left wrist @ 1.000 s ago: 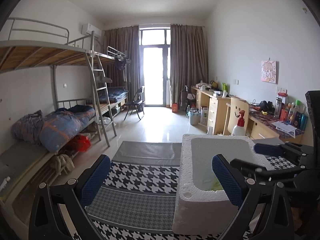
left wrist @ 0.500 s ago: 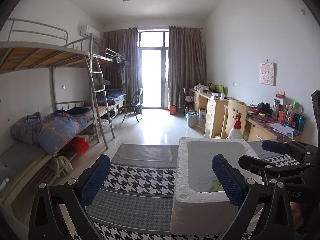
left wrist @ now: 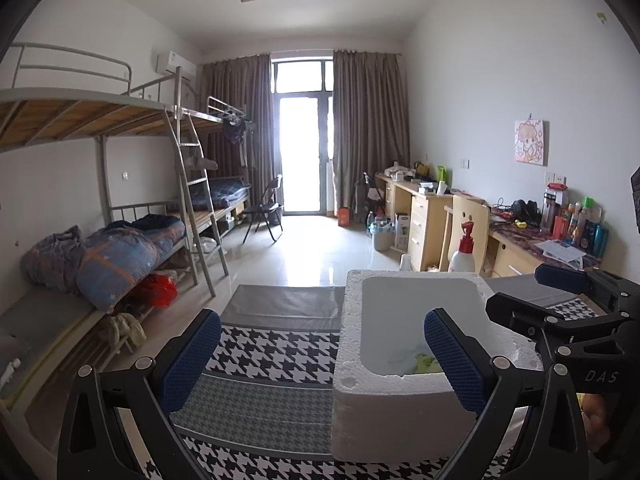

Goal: Organize soft objects
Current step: 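Lower the green wipes packet into the foam box and open the right tool, then withdraw both tools from the box back toward the remaining table items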

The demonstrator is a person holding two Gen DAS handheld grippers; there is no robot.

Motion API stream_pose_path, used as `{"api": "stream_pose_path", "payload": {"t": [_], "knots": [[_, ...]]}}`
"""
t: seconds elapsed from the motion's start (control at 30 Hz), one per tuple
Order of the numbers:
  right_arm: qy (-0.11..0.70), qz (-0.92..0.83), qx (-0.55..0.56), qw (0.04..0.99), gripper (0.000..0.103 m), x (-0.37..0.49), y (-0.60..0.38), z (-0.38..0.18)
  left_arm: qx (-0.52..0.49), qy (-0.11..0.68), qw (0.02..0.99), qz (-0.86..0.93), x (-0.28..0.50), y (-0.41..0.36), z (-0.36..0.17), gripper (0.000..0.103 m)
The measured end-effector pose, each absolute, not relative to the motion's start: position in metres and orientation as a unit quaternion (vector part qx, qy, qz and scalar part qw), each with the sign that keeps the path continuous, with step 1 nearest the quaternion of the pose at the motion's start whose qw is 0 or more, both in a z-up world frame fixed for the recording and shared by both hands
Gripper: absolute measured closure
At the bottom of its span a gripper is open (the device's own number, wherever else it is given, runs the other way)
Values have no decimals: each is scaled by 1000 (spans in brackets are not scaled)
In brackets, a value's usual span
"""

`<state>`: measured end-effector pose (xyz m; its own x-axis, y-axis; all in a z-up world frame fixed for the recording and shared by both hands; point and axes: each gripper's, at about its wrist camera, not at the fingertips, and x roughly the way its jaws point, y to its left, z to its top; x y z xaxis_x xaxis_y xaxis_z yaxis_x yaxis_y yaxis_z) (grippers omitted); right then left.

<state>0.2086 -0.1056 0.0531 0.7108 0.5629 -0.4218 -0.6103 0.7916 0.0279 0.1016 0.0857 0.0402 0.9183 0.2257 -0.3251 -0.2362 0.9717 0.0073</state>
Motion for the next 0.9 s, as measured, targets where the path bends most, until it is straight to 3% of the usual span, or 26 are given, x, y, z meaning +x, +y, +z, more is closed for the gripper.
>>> {"api": "stream_pose_path", "payload": {"t": [0.9], "knots": [[201, 277, -41, 939, 8, 191, -154, 49, 0, 155, 987, 43, 94, 39, 40, 1]]}}
